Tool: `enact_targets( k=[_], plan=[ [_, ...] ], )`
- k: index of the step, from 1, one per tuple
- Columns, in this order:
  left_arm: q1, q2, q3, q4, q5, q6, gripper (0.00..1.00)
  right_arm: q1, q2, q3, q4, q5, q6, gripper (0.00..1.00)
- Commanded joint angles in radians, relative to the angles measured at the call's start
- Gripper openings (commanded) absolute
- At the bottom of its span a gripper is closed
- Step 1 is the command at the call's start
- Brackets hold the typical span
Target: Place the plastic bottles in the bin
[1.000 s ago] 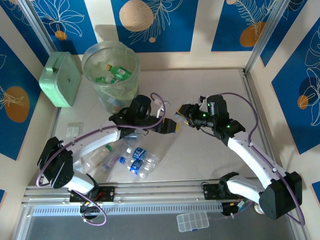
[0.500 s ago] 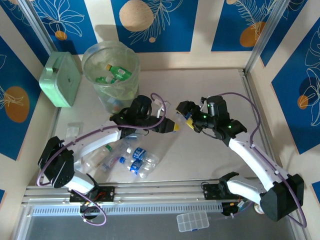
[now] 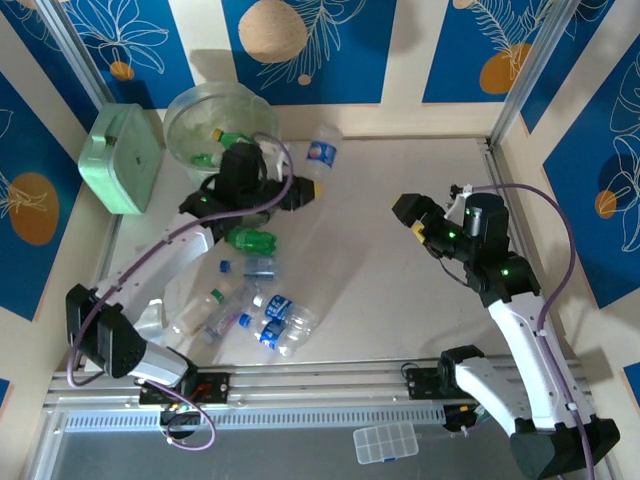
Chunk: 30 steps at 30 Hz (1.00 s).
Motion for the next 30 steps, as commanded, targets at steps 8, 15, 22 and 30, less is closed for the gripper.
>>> enact_targets(
  k=[8, 15, 22, 30],
  plan=[
    [0.214, 0.068, 0.340, -0.233, -0.370, -0.189, 0.00, -0.023, -0.045, -0.015, -0.082, 0.044, -0.086, 0.99],
    [0.235, 0.249, 0.619, -0.612, -0.529, -0.466, 0.00, -0.026, -0.042, -0.053, -0.073, 0.054, -0.063, 0.99],
    [0.251, 0.272, 0.576, -0.598, -0.538, -0.605, 0.00, -0.030, -0.031, -0.064, -0.069, 0.045, -0.047, 0.99],
    [0.284, 0.382, 0.627, -0.577, -0.404, -0.613, 0.42, -0.029, -0.028, -0.060, -0.084, 0.039, -0.050, 0.99]
  ],
)
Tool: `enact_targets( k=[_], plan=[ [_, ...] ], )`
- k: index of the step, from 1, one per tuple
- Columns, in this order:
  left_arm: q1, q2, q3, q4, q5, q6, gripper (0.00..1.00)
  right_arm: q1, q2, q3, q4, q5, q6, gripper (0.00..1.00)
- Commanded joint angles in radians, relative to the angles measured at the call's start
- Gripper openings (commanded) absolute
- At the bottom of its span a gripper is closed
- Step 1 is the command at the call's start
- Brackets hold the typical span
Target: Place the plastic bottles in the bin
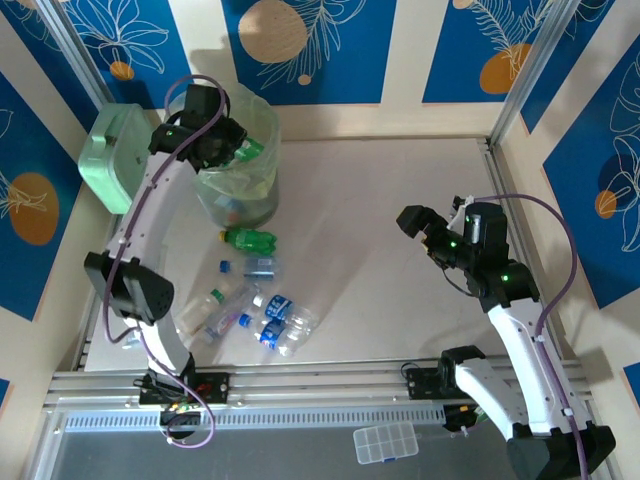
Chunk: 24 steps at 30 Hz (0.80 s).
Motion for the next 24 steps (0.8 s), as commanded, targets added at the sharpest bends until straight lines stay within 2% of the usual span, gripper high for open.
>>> enact_targets(
  k=[1, 5, 9, 13, 17, 20, 24],
  plan=[
    [0.014, 0.030, 0.028, -0.018, 0.050, -0.022, 0.46, -0.003, -0.003, -0.004, -0.023, -0.005, -0.003, 0.99],
    [0.016, 0.019, 0.028, -0.032, 0.052, -0.026, 0.66, -0.003, -0.016, -0.001, -0.021, -0.015, -0.021, 0.99],
    [0.024, -0.008, 0.020, -0.008, 0.090, 0.045, 0.68, 0.006, -0.018, -0.008, 0.038, -0.112, -0.073, 0.99],
    [0.021, -0.099, -0.051, 0.074, 0.121, 0.186, 0.68, 0.092, 0.016, 0.014, 0.071, -0.166, -0.179, 1.00],
    [0.013, -0.293, -0.283, 0.279, 0.196, 0.327, 0.69, 0.237, 0.087, 0.045, 0.066, -0.120, -0.277, 0.99],
    [-0.007, -0.482, -0.545, 0.452, 0.251, 0.374, 0.69, 0.332, 0.163, 0.068, 0.076, -0.161, -0.361, 0.93],
    [-0.043, -0.659, -0.753, 0.479, 0.277, 0.403, 0.69, 0.505, 0.296, 0.146, 0.023, -0.115, -0.513, 0.89]
  ],
)
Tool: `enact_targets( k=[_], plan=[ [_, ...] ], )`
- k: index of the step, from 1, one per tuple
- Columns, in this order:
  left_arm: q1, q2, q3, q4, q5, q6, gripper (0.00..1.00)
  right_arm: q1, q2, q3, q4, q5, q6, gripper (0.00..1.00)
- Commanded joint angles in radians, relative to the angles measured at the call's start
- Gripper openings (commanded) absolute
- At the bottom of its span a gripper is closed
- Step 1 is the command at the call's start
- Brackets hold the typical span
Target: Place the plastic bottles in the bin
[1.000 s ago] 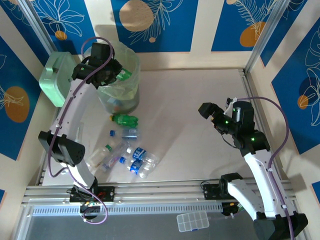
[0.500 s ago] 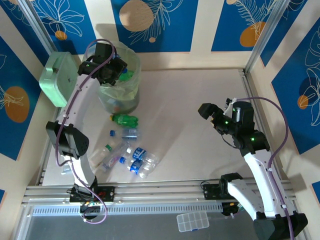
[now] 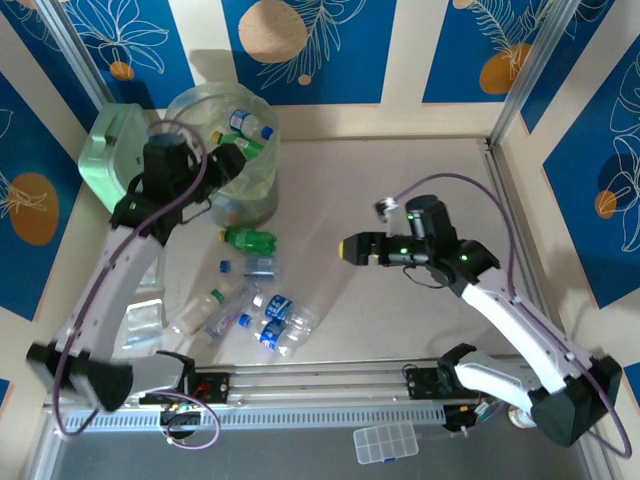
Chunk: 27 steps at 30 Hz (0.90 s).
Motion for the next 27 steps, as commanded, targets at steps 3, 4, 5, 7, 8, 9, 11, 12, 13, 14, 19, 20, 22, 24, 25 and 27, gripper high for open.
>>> enact_targets(
  k=[3, 4, 5, 7, 8, 9, 11, 12, 13, 14, 19, 20, 22, 24, 25, 27],
  plan=[
    [-0.024, -0.168, -0.214, 0.090, 0.061, 0.084, 0.68, 0.182, 0.190, 0.139, -0.106, 0.038, -0.236, 0.88],
    [-0.024, -0.206, -0.246, 0.086, 0.054, 0.096, 0.68, 0.214, 0.241, 0.166, -0.131, 0.040, -0.257, 0.89],
    [-0.025, -0.235, -0.269, 0.073, 0.034, 0.106, 0.68, 0.240, 0.284, 0.189, -0.154, 0.053, -0.275, 0.90],
    [-0.026, -0.298, -0.315, 0.049, -0.004, 0.127, 0.67, 0.296, 0.384, 0.244, -0.201, 0.101, -0.303, 0.93],
    [-0.027, -0.322, -0.335, 0.043, -0.017, 0.138, 0.67, 0.313, 0.424, 0.266, -0.216, 0.110, -0.311, 0.94],
    [-0.028, -0.340, -0.352, 0.029, -0.032, 0.152, 0.67, 0.329, 0.467, 0.289, -0.231, 0.116, -0.320, 0.95],
    [-0.030, -0.361, -0.366, 0.005, -0.057, 0.180, 0.66, 0.361, 0.539, 0.329, -0.253, 0.138, -0.338, 0.96],
    [-0.031, -0.368, -0.369, -0.005, -0.065, 0.191, 0.66, 0.375, 0.573, 0.347, -0.262, 0.149, -0.348, 0.96],
    [-0.032, -0.373, -0.374, -0.009, -0.070, 0.199, 0.66, 0.384, 0.606, 0.365, -0.272, 0.163, -0.352, 0.96],
    [-0.034, -0.376, -0.379, -0.011, -0.070, 0.202, 0.66, 0.387, 0.633, 0.379, -0.280, 0.172, -0.353, 0.96],
    [-0.042, -0.378, -0.415, -0.015, -0.067, 0.176, 0.65, 0.422, 0.772, 0.451, -0.349, 0.263, -0.377, 0.96],
    [-0.043, -0.378, -0.423, -0.017, -0.065, 0.172, 0.65, 0.426, 0.795, 0.459, -0.358, 0.270, -0.378, 0.96],
    [-0.045, -0.376, -0.438, -0.018, -0.062, 0.169, 0.66, 0.432, 0.830, 0.470, -0.360, 0.269, -0.375, 0.95],
    [-0.045, -0.376, -0.447, -0.023, -0.062, 0.170, 0.65, 0.437, 0.851, 0.478, -0.360, 0.260, -0.375, 0.95],
    [-0.045, -0.376, -0.452, -0.024, -0.062, 0.169, 0.66, 0.440, 0.861, 0.481, -0.361, 0.260, -0.376, 0.93],
    [-0.045, -0.374, -0.456, -0.023, -0.064, 0.168, 0.66, 0.441, 0.874, 0.482, -0.356, 0.253, -0.378, 0.93]
  ],
)
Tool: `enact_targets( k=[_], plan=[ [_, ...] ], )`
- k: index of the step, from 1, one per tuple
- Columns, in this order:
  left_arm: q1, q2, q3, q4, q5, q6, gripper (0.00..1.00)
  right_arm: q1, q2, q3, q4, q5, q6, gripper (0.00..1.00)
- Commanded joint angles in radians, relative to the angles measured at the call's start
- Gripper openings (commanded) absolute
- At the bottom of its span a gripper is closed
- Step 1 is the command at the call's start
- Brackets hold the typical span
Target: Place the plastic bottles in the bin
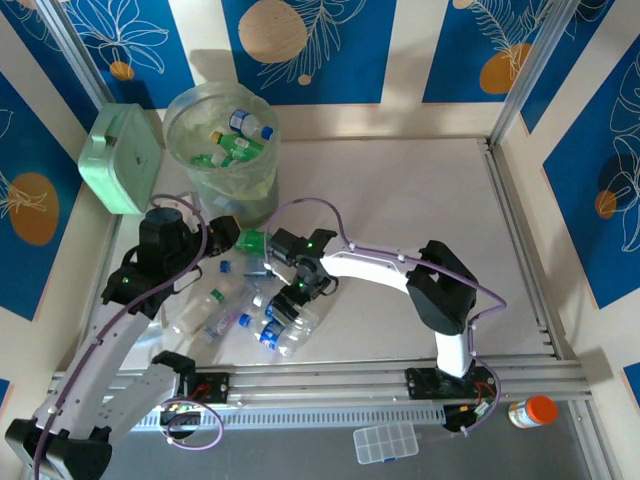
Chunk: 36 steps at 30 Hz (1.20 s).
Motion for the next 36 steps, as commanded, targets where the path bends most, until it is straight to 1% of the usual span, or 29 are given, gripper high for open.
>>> enact_targets(
  k=[1, 5, 11, 14, 17, 21, 24, 26, 30, 32, 34, 36],
  plan=[
    [-0.010, -0.001, -0.011, -0.001, -0.014, 0.007, 0.66, 0.008, 0.021, 0.034, -0.034, -0.002, -0.019, 0.93],
    [-0.010, 0.005, -0.017, 0.005, -0.010, 0.004, 0.66, 0.013, 0.054, 0.025, -0.027, 0.002, -0.021, 0.92],
    [-0.010, 0.013, -0.025, 0.010, -0.008, -0.008, 0.65, 0.018, 0.086, -0.002, -0.011, 0.051, -0.026, 0.89],
    [-0.011, 0.014, -0.029, 0.014, -0.006, -0.014, 0.66, 0.007, 0.077, -0.022, 0.013, 0.047, -0.025, 0.82],
    [-0.010, 0.017, -0.027, 0.014, -0.006, -0.015, 0.65, 0.002, 0.072, -0.032, 0.024, 0.050, -0.027, 0.72],
    [-0.010, 0.016, -0.018, 0.005, -0.008, -0.015, 0.66, -0.003, 0.042, -0.050, 0.032, 0.060, -0.034, 0.55],
    [-0.010, 0.010, -0.003, -0.007, -0.003, -0.015, 0.65, -0.004, -0.025, -0.082, 0.046, 0.074, -0.038, 0.49],
    [-0.010, 0.007, 0.011, -0.012, 0.005, -0.014, 0.66, -0.005, -0.084, -0.105, 0.055, 0.089, -0.038, 0.48],
    [-0.028, 0.015, 0.071, -0.002, 0.110, 0.047, 0.66, -0.006, -0.250, -0.151, 0.063, 0.140, -0.027, 0.44],
    [-0.059, 0.006, 0.096, 0.028, 0.163, 0.092, 0.67, -0.004, -0.346, -0.182, 0.084, 0.168, -0.014, 0.42],
    [-0.112, -0.006, 0.118, 0.073, 0.224, 0.149, 0.69, 0.003, -0.457, -0.233, 0.138, 0.163, 0.000, 0.42],
    [-0.182, -0.016, 0.127, 0.138, 0.305, 0.214, 0.70, 0.016, -0.581, -0.294, 0.212, 0.151, 0.017, 0.42]
  ],
)
